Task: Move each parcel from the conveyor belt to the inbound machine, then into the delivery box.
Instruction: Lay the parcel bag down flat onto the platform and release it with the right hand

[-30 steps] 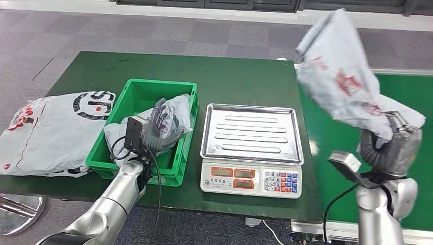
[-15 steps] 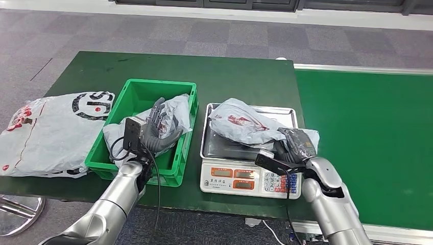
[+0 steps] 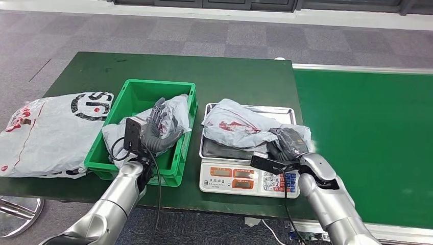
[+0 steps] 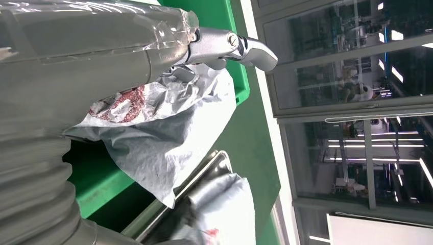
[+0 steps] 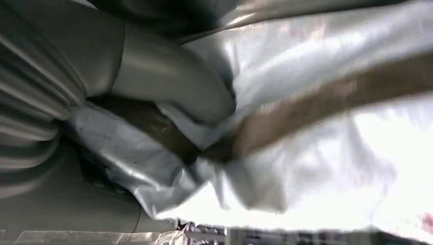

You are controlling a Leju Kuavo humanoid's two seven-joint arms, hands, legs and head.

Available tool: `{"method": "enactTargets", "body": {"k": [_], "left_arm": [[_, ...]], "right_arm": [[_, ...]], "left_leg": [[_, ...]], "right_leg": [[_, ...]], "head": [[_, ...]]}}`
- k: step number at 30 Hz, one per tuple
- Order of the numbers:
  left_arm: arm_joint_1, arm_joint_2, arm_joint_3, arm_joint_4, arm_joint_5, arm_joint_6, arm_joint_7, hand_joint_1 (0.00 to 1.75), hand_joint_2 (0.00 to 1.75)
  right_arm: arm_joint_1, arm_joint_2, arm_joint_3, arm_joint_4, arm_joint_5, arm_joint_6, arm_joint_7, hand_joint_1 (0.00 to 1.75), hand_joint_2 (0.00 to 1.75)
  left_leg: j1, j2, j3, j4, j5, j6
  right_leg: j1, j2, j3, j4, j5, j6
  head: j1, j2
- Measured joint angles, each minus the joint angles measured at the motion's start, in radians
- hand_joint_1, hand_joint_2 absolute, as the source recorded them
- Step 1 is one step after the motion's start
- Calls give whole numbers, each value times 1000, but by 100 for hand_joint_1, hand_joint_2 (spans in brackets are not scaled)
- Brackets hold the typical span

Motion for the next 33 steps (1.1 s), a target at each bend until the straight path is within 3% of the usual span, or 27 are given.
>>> {"method": "enactTargets", "body": {"k": [7, 11, 23, 25, 28, 31, 33], "left_arm": [[0, -1, -14, 0, 5, 10, 0, 0, 175], [0, -1, -16, 0, 10, 12, 0, 0, 175], [0, -1, -19, 0, 21, 10, 0, 0, 175], [1, -1, -20, 0, 21, 10, 0, 0, 175], [3, 0, -20, -4, 25, 10, 0, 0, 175], [7, 1, -21, -9, 34, 12, 0, 0, 175], [10, 1, -21, -13, 39, 15, 0, 0, 175]], "right_arm": [[48, -13, 39, -64, -71, -128, -41, 0, 175], [83, -28, 40, -142, -74, -178, -20, 0, 175], [161, -71, -24, -313, -171, -272, -67, 0, 175], [179, -71, -46, -350, -246, -275, -102, 0, 175], [206, -71, -105, -412, -499, -192, -187, 0, 175], [219, -64, -203, -447, -764, -92, -267, 0, 175], [220, -51, -284, -451, -848, -91, -294, 0, 175]], "left_leg": [[0, 0, 0, 0, 0, 0], [0, 0, -1, 0, -1, 0], [0, 0, -1, 0, -1, 0], [0, -1, -1, 0, -1, 0], [0, -1, -1, 0, -1, 0], [-1, -1, -1, 0, -1, 0], [-1, -1, -1, 0, -1, 0]], "right_leg": [[0, 0, 0, 0, 0, 0], [0, 0, -1, 0, 0, 0], [0, 0, -1, 0, 0, 0], [0, -1, -1, 0, 0, 0], [0, -1, 0, 0, -1, 0], [-1, -1, 0, 0, -1, 0], [-1, -1, 0, 0, -1, 0]], "head": [[0, 0], [0, 0], [0, 0], [0, 0], [0, 0], [0, 0], [0, 0]]}}
